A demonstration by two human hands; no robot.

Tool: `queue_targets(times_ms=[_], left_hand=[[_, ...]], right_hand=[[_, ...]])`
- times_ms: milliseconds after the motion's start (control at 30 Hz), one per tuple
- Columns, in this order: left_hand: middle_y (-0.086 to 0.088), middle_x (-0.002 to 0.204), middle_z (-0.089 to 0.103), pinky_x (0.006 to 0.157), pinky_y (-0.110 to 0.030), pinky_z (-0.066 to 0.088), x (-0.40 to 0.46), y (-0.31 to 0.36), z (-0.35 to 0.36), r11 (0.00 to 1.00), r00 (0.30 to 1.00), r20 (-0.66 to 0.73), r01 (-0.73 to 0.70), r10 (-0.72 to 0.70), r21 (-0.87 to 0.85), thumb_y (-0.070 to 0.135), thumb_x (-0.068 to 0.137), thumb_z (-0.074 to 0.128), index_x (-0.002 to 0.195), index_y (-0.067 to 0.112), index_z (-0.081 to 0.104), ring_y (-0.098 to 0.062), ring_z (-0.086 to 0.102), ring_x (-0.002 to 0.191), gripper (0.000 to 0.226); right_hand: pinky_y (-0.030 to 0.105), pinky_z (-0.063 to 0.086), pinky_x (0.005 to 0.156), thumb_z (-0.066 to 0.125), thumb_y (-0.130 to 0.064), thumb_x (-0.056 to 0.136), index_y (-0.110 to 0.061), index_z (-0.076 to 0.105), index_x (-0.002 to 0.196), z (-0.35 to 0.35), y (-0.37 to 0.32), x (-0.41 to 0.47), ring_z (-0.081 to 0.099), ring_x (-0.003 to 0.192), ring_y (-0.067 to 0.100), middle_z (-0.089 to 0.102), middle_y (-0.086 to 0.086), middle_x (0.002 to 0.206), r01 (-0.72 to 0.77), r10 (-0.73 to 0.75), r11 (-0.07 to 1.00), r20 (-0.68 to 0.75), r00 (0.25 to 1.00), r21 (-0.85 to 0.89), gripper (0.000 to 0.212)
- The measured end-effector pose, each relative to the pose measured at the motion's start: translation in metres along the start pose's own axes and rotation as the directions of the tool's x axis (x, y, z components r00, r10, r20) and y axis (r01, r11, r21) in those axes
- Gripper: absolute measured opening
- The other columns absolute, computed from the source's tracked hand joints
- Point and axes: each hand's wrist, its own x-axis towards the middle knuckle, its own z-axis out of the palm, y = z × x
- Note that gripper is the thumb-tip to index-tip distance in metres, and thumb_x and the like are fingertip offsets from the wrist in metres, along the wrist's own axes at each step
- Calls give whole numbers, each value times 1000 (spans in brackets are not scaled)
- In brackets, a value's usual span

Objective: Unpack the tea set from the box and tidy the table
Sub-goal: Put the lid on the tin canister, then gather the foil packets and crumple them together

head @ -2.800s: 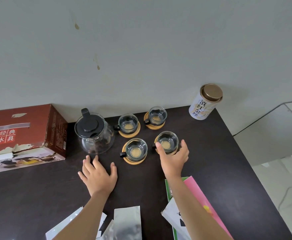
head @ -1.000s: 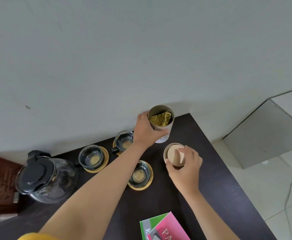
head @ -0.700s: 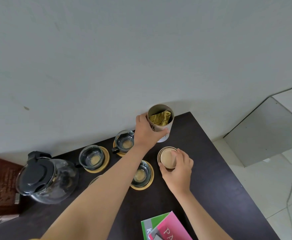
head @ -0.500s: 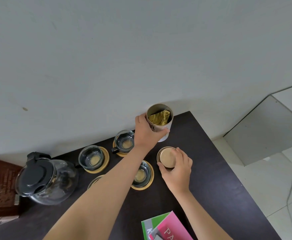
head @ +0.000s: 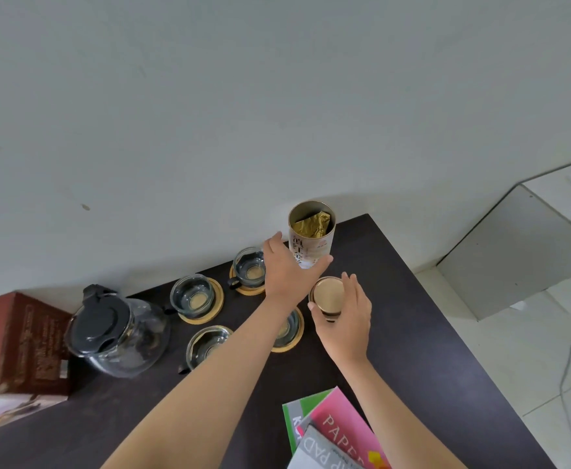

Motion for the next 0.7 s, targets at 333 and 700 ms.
queue_targets(times_ms=[333, 700], left_hand=[[0, 116, 50, 84, -15, 31, -129, -34, -81, 999, 986, -166, -6, -1, -45, 45, 82, 65, 115, 13, 55, -12, 48, 110, 47], [2, 110, 54, 81, -26, 47, -299, -182, -196, 984, 925, -335, 167, -180, -67, 37, 86, 63, 106, 14, 61, -12, 56, 101, 30]], right_hand=[[33, 31, 110, 75, -11, 78, -5, 44, 140, -33, -54, -100, 43, 134, 28, 50, 11, 141, 104, -113, 975, 37, 993, 197, 70], [34, 28, 111, 67, -9, 83, -8, 43, 143, -20, -91, -284, 35, 138, 28, 44, 14, 145, 128, -170, 977, 260, 950, 171, 65]])
